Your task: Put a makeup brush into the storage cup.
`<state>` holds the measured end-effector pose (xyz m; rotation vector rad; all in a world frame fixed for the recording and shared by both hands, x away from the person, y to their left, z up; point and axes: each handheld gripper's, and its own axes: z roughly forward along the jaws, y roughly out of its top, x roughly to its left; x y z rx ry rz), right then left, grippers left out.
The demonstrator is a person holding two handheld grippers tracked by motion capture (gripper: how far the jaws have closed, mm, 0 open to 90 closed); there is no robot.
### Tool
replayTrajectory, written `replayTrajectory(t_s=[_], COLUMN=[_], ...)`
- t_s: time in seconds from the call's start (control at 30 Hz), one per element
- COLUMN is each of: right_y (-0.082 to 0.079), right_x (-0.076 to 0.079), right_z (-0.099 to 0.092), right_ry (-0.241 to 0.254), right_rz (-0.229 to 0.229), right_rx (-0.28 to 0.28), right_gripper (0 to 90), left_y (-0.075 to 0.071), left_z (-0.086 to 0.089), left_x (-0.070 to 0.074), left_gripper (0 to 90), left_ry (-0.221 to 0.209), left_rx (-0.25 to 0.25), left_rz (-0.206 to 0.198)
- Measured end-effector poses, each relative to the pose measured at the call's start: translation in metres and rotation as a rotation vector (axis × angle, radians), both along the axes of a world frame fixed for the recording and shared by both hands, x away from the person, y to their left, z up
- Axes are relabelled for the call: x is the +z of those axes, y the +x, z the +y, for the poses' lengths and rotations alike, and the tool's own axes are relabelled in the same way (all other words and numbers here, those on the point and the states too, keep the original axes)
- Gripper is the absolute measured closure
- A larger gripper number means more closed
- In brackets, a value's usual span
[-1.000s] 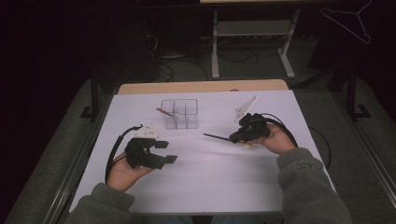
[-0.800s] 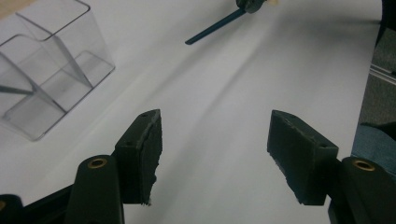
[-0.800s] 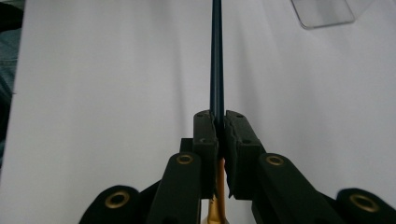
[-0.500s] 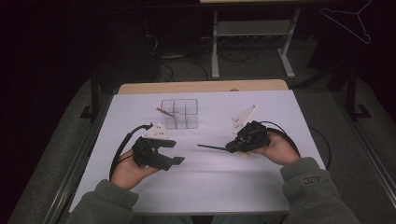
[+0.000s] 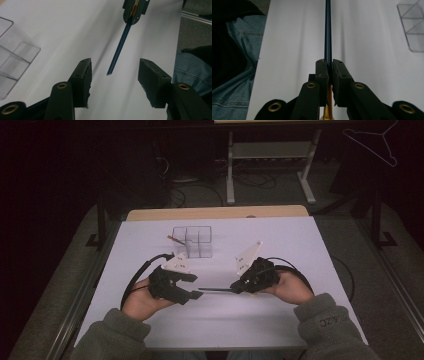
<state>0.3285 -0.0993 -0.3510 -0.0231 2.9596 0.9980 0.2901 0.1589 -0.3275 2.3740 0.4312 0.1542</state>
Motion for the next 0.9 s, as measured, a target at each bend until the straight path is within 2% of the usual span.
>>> replayTrajectory(t_s=[0.3, 0.4, 0.5, 0.63, 0.67, 0.9], right_y=[-0.01, -0.012, -0.013, -0.014, -0.015, -0.019], right_x=[0.003, 0.001, 0.0, 0.0, 0.001, 0.002], right_z=[0.016, 0.021, 0.023, 0.027, 0.028, 0.034], right_ry=[-0.002, -0.006, -0.01, -0.011, -0.012, -0.013], right_rz=[-0.01, -0.012, -0.012, -0.015, -0.019, -0.019], right_rx=[0.056, 0.071, 0.078, 0.09, 0.096, 0.119], right_gripper=[82.9, 82.9, 82.9, 82.9, 82.9, 82.9], left_y=[-0.003, -0.004, -0.004, -0.005, -0.006, -0.008], left_z=[-0.01, -0.014, -0.016, -0.021, -0.022, -0.028], left_x=[-0.005, -0.008, -0.01, -0.015, -0.017, -0.021], left_gripper=[48.5, 52.7, 54.6, 55.9, 59.4, 68.9], left_ry=[0.038, 0.049, 0.085, 0.106, 0.109, 0.142], left_rx=[-0.059, -0.077, -0.104, -0.111, -0.115, -0.148], left_rz=[0.034, 0.038, 0.032, 0.037, 0.038, 0.053])
